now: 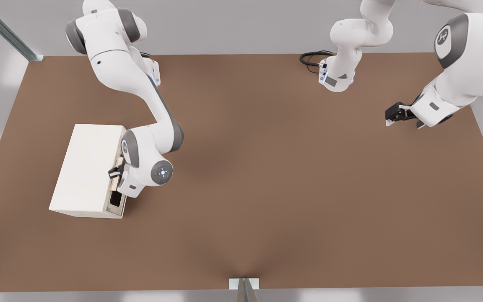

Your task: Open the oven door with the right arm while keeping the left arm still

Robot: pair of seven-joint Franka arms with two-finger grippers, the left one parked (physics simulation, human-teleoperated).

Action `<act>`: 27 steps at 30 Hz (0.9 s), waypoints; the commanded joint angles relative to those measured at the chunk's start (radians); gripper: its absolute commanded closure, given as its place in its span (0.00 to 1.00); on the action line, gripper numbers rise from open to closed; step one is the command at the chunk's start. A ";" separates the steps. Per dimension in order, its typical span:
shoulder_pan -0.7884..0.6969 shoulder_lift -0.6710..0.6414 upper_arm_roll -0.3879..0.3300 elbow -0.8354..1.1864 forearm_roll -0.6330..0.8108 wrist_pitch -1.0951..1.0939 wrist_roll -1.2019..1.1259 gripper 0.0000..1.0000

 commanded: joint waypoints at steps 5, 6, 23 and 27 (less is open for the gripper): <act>-0.014 0.022 -0.001 -0.001 -0.017 0.006 0.058 0.79; -0.020 0.032 -0.001 -0.002 -0.015 0.006 0.057 0.79; -0.038 0.083 -0.005 0.001 -0.013 0.006 0.061 0.79; -0.051 0.094 -0.005 -0.007 -0.013 0.006 0.061 0.79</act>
